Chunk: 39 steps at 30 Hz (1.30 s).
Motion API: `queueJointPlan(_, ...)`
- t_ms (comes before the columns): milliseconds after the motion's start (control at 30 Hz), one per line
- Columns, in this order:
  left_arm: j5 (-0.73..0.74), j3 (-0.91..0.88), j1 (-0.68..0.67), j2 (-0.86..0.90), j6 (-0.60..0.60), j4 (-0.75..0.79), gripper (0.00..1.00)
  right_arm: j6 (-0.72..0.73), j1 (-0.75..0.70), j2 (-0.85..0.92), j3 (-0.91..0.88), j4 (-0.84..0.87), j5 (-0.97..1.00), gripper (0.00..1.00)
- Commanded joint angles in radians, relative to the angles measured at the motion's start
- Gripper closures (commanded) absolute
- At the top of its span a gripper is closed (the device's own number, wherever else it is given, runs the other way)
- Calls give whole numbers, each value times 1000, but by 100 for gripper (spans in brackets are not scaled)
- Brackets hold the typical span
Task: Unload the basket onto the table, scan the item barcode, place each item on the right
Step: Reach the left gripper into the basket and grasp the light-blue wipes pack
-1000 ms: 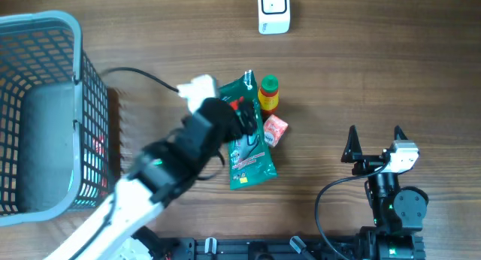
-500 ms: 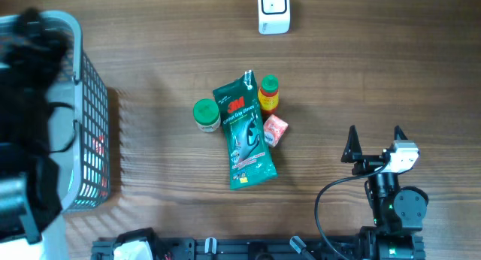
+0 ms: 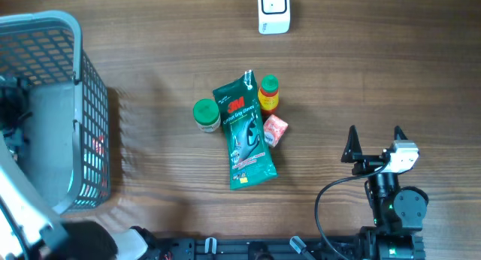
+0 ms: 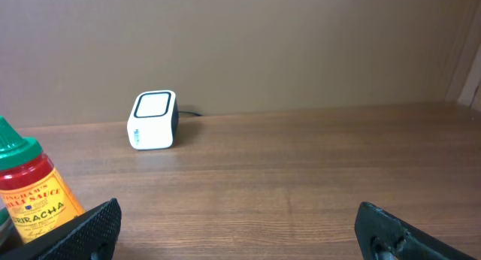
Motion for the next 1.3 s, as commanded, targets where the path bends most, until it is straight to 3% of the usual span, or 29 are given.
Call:
queueJointPlan(0,-49,-3,-6,132,-144,-92,0,-9,4,0,-1,3,6,0)
queueJointPlan(233,-65,-10,-6,325,-234,-117,0,-9,4,0,-1,3,6,1)
queueJointPlan(433,-148,-128,-6,351,-327,-109,0,-9,4,0,-1,3,6,0)
queueJointPlan(800,-153,-387,-6,352,-337,129,1,-9,4,0,-1,3,6,1)
queueJointPlan(867,-153,-396,-6,352,-338,140,18,-9,4,0,-1,3,6,0)
queueJointPlan(933,-151,-396,-7,352,-337,133,56,-9,4,0,-1,3,6,0)
queueJointPlan(1000,-151,-393,-7,352,-337,122,77,-8,4,0,-1,3,6,0)
queueJointPlan(1133,-153,-286,-6,341,-296,50,86,-9,4,0,-1,3,6,0)
queueJointPlan(1267,-153,-24,-6,311,-243,-103,95,-9,4,0,-1,3,6,0)
